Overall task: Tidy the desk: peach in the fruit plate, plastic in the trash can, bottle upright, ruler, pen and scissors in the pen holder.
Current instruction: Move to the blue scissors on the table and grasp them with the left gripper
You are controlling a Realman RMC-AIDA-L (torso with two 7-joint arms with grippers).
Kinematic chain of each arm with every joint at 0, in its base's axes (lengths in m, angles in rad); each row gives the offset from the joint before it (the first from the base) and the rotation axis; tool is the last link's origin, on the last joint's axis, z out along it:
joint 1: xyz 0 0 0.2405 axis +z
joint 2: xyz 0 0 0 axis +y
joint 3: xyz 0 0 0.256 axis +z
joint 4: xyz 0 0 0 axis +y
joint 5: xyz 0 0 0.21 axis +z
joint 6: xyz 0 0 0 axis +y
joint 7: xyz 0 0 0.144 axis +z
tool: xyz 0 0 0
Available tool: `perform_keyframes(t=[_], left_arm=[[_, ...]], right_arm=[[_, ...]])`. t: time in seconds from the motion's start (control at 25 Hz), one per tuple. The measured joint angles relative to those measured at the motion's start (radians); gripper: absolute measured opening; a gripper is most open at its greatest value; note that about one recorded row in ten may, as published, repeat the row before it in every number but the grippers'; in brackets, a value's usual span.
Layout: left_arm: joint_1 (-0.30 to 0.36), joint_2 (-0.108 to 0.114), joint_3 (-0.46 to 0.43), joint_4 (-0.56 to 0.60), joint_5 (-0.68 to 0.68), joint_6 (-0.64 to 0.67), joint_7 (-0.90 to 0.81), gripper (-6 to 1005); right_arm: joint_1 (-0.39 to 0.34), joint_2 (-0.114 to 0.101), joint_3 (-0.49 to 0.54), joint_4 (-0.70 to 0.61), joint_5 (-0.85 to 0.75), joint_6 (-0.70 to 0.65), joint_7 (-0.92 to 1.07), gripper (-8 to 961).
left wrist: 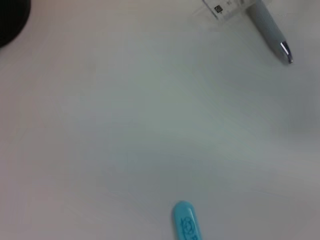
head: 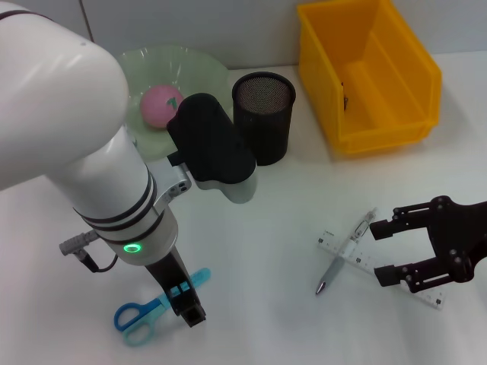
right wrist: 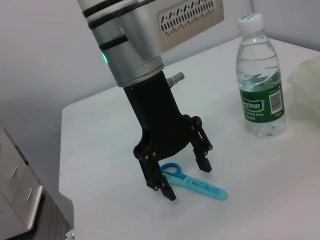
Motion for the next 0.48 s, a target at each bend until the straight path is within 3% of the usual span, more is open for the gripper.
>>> perform_keyframes(t=[0.16, 0.4, 0.48], left_arm=[[0.0, 0.0, 0.001, -0.004, 0.001, -0.002, 0.002, 810], [-0.003, 0.0, 0.003, -0.016, 0.002, -0.016, 0.012, 625], [-0.005, 0.0, 0.005, -0.017, 0.002, -0.018, 0.013, 626]], right_arm=[[0.005, -0.001, -0.003, 0.0, 0.0, 0.0, 0.012, 743], [0.009, -0.001, -0.004, -0.003, 0.0, 0.0, 0.014, 743], [0.01, -0.002, -0.003, -0.003, 0.0, 0.001, 0.017, 743]])
